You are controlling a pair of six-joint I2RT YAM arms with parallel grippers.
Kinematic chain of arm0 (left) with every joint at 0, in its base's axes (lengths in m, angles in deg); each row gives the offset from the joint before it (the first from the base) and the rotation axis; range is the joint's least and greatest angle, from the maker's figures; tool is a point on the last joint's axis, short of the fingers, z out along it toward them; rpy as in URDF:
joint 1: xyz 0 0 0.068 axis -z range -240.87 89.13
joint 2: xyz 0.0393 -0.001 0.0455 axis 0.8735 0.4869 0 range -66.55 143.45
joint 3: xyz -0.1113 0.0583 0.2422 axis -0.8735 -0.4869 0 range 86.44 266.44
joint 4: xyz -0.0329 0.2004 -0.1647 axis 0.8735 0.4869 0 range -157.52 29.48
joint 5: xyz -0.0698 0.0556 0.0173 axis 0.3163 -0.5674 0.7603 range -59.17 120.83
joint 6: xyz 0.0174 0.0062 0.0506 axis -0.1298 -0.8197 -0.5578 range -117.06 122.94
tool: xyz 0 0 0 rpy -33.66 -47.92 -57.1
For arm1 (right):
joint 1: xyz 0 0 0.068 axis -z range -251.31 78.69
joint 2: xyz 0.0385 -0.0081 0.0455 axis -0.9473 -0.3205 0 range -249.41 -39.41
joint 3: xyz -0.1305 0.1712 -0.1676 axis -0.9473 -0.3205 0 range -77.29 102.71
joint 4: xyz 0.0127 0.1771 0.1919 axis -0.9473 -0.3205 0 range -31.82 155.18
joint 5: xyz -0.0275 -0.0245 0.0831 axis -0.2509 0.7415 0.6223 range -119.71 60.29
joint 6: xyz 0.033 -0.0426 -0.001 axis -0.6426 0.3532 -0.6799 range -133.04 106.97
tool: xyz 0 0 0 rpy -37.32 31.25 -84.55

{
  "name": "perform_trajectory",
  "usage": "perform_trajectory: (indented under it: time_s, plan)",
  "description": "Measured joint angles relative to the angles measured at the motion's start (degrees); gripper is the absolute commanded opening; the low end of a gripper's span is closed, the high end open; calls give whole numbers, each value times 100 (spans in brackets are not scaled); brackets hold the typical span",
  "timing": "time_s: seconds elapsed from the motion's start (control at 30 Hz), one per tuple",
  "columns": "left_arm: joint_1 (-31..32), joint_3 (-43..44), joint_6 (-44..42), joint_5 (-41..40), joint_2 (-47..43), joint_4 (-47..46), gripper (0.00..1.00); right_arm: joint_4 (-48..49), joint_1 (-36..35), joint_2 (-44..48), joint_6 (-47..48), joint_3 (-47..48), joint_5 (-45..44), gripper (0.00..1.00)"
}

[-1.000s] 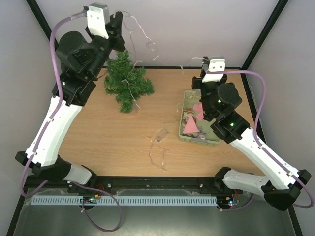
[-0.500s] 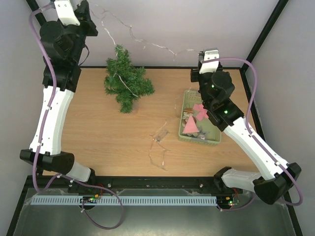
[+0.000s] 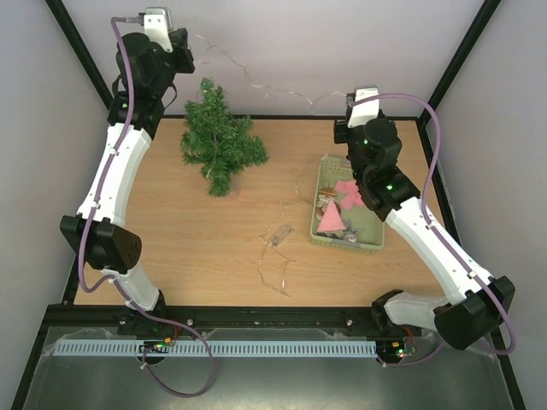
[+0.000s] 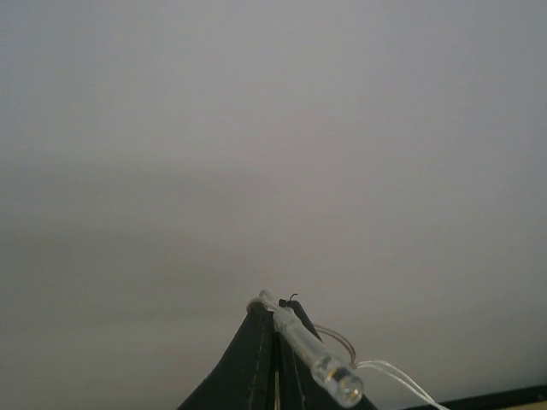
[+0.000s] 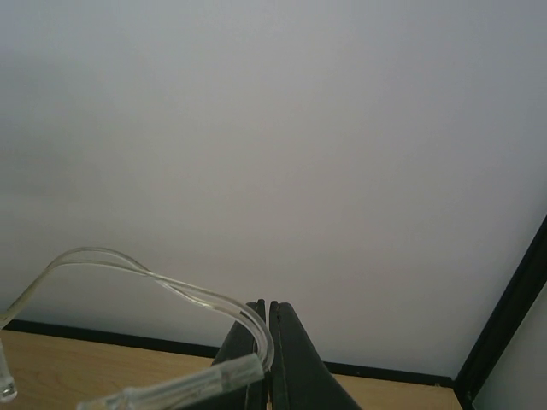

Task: Decorate the small christmas tree
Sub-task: Wrap the decoration item around the Christmas tree.

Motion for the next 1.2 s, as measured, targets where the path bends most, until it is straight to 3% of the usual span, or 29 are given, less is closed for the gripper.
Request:
perform_trajectory:
  time_s: [0.53, 0.93, 1.07, 1.13, 1.2]
  plan:
    - [-90, -2, -317, 157, -837, 4, 2, -66, 114, 157, -87, -149, 297, 2]
    - [-151, 9, -343, -48, 81, 629, 3, -555, 151, 564, -260, -415, -109, 2]
    - [-166, 26, -313, -9, 127, 896, 24, -723, 151, 874, -356, -551, -85, 2]
    - [-177, 90, -297, 105, 109, 960, 41, -833, 151, 1040, -411, -673, 2, 2]
    - [-188, 107, -227, 275, 28, 1064, 48, -979, 151, 1204, -450, -798, 199, 2]
